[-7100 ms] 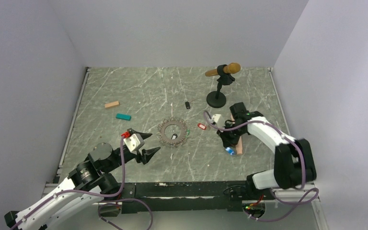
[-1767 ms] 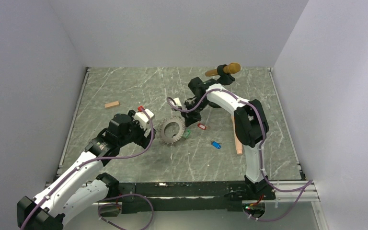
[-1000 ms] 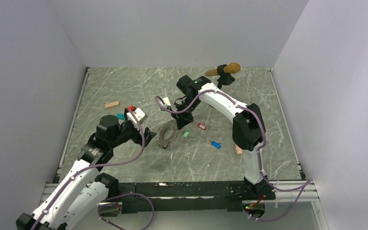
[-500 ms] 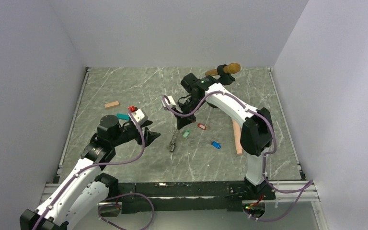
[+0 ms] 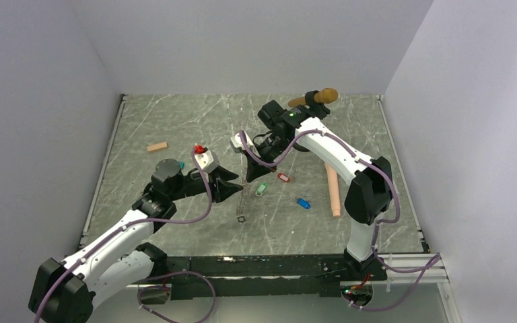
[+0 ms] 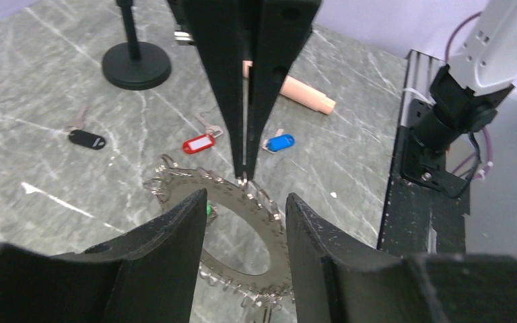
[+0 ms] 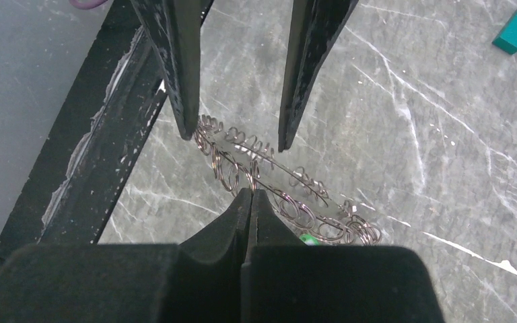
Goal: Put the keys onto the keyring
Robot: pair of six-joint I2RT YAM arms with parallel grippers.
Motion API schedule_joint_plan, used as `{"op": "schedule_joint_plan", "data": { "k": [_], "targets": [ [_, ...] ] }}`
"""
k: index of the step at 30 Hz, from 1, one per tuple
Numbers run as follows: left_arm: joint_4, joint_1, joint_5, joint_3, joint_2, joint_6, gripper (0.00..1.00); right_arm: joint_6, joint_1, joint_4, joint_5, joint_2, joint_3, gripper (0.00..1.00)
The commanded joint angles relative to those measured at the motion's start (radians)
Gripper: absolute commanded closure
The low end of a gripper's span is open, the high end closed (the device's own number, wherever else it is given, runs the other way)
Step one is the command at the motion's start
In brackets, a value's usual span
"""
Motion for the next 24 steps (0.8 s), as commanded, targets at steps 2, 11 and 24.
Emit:
{"op": "schedule_joint_plan", "data": {
  "k": [2,11,24],
  "targets": [
    [0.038,-0.044,-0.051,0.038,0.018,0.051,0.52,-0.028,0.002,-0.006,-0.089,-0.062,0.0,1.0],
    [0.058,-0.051,-0.079,0.031,0.026,0.075,0.6,-0.032,0.001,-0.007,-0.11,-0.067,-0.002,1.0],
    [0.052,-0.054,-0.038,0.047,0.061,0.074,0.79,-0.029,0.001,-0.004,-0.121,-0.067,-0.006,1.0]
  ]
}}
